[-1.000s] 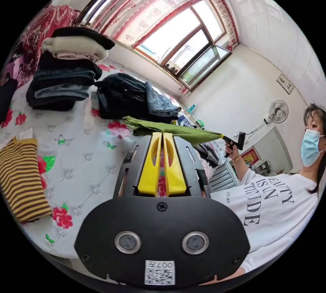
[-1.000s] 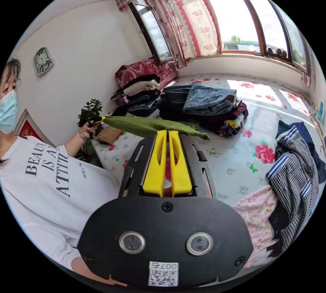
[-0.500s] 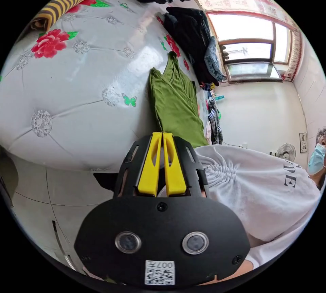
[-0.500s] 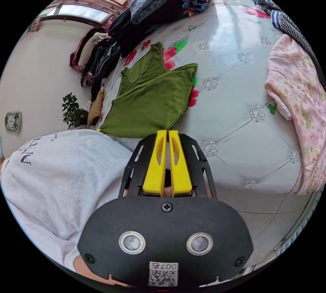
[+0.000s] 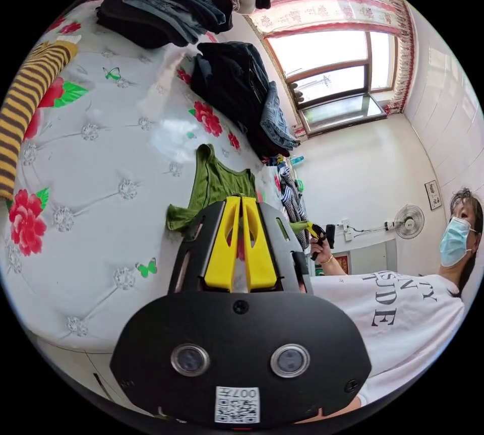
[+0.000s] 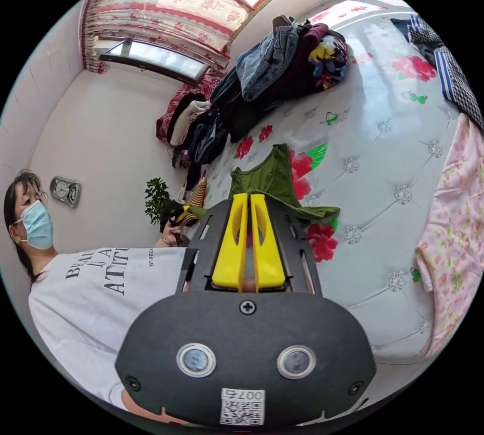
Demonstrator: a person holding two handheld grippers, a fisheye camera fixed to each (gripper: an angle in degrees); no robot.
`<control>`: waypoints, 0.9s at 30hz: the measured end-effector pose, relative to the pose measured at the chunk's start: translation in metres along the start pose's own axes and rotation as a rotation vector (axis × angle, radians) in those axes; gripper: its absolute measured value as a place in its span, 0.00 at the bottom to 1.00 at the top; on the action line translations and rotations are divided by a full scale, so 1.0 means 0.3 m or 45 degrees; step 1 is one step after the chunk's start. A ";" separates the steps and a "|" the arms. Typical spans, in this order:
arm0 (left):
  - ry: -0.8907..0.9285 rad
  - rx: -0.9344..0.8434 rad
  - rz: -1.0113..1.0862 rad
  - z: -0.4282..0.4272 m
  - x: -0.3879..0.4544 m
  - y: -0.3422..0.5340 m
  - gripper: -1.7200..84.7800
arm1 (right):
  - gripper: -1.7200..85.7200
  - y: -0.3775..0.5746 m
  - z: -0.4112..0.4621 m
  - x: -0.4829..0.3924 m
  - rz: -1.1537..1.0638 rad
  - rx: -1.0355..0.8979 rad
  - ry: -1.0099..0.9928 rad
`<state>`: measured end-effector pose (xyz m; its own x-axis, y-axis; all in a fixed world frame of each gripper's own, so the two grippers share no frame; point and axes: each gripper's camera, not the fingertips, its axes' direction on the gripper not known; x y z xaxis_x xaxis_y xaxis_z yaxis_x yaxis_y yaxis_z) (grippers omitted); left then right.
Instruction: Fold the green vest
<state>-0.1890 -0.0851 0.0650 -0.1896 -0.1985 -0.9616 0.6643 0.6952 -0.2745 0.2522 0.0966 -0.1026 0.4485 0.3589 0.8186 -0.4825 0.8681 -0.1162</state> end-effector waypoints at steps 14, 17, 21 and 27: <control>-0.347 0.073 -0.214 0.345 -0.276 -0.273 0.10 | 0.05 -0.302 0.299 0.323 0.415 0.182 0.303; -0.413 0.065 -0.177 0.322 -0.274 -0.155 0.10 | 0.05 -0.160 0.283 0.351 0.468 0.247 0.267; -0.455 0.079 -0.171 0.315 -0.258 -0.042 0.10 | 0.06 -0.021 0.292 0.384 0.601 0.254 0.220; -0.493 0.074 0.019 0.395 -0.187 -0.157 0.09 | 0.06 -0.124 0.367 0.305 0.401 0.240 0.342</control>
<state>-0.1240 -0.1885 0.1320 0.0999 -0.4425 -0.8912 0.7071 0.6617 -0.2493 0.2285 0.0595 0.0385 0.4254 0.6931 0.5820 -0.7439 0.6340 -0.2112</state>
